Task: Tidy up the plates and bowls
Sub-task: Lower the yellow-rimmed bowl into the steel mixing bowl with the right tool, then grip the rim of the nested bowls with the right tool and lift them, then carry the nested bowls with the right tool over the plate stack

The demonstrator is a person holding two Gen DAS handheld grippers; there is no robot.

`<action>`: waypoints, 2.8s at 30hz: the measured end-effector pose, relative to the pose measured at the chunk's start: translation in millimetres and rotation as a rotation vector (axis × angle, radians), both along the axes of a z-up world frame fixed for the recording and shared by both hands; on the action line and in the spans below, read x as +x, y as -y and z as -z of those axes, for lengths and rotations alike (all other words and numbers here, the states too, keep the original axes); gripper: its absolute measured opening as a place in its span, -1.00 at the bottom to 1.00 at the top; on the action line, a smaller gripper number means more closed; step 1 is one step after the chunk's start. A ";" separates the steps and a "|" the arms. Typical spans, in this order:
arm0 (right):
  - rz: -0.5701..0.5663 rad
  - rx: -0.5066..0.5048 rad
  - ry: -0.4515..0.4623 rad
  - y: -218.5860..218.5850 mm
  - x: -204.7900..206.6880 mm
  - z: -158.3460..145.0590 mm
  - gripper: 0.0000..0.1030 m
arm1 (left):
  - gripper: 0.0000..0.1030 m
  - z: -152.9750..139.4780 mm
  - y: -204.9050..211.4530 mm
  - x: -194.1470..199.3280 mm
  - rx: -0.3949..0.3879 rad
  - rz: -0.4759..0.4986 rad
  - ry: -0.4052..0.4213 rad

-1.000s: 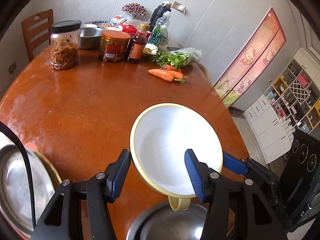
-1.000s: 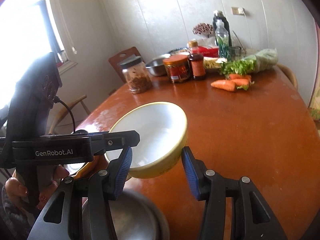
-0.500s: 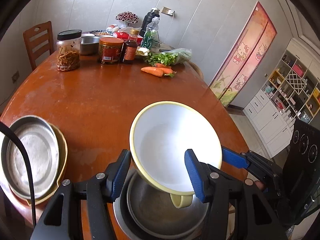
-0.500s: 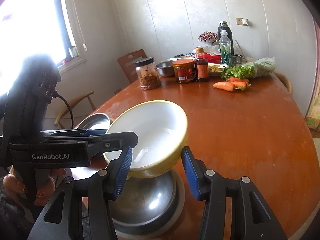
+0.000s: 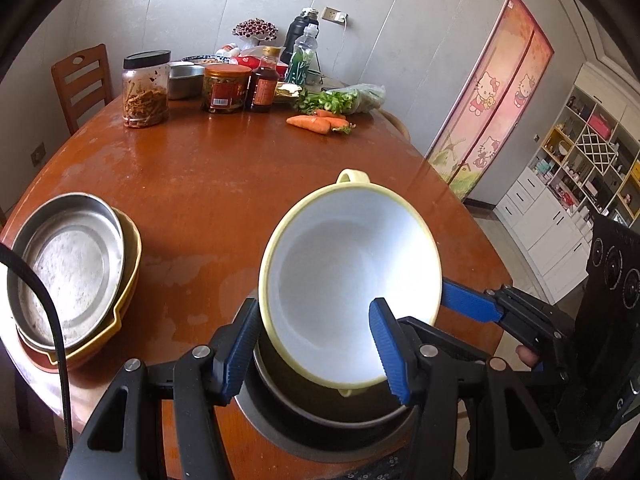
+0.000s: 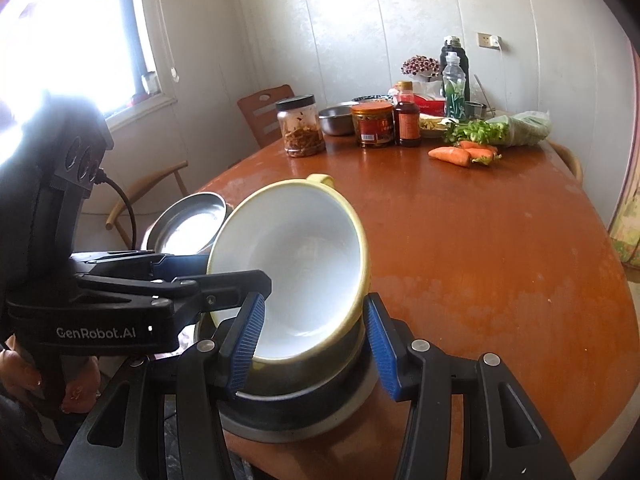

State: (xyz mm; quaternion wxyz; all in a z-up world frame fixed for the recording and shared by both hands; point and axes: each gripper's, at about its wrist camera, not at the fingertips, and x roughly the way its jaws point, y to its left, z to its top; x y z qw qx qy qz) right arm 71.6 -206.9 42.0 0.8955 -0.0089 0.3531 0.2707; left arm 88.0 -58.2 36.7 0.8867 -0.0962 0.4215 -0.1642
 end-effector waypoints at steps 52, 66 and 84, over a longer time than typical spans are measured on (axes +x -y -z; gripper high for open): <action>0.085 0.157 -0.288 27.2 15.6 40.7 0.43 | 0.33 36.1 -22.0 -3.1 -0.031 -0.060 -0.136; 0.062 0.115 -0.229 9.2 12.0 34.3 0.30 | 0.17 38.0 -22.4 5.5 -0.073 -0.045 -0.131; -0.099 0.132 -0.154 -92.5 56.1 -17.7 0.28 | 0.17 -16.8 -126.6 5.5 -0.069 -0.194 -0.030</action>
